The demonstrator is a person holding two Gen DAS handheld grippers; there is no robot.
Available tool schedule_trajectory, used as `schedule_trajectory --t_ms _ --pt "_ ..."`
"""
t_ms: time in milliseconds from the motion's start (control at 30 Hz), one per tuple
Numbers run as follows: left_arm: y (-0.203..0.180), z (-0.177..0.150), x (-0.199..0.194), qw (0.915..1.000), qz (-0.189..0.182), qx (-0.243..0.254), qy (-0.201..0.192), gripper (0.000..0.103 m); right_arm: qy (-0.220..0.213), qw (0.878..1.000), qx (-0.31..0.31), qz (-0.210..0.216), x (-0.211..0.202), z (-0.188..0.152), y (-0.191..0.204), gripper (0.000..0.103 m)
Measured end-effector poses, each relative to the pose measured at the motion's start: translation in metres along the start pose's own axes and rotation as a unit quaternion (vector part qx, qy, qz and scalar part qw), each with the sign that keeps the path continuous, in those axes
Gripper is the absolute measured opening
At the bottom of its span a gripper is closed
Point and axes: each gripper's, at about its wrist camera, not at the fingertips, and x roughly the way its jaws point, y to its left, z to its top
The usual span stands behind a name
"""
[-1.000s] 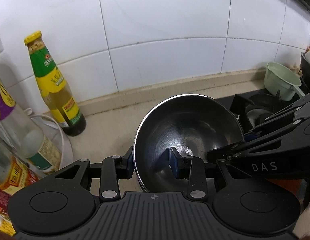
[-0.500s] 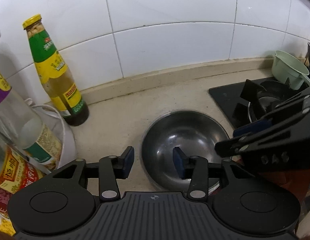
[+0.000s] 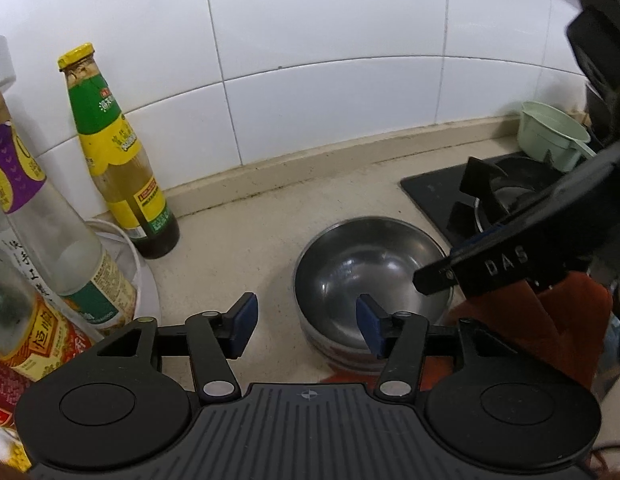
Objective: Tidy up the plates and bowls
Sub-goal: 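Lower the steel bowl into the stack and open both tools, then close both tools on the rim of the three-bowl steel stack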
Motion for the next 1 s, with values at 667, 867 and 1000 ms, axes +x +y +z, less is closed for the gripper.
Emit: schedule_trajectory --t_ms 667,867,1000 --pt "-0.005 -0.037 0.023 0.9901 -0.106 0.088 0.028 0.075 0.011 0.999 0.046 0.007 0.015 -0.009 -0.003 0.05" --pt "-0.006 -0.038 0.044 0.9849 -0.131 0.105 0.042 0.075 0.021 0.998 0.063 0.006 0.031 -0.006 -0.008 0.054" --pt "-0.003 -0.033 0.06 0.9824 -0.14 0.114 0.049 0.081 0.028 0.997 0.075 0.009 0.042 -0.001 -0.014 0.054"
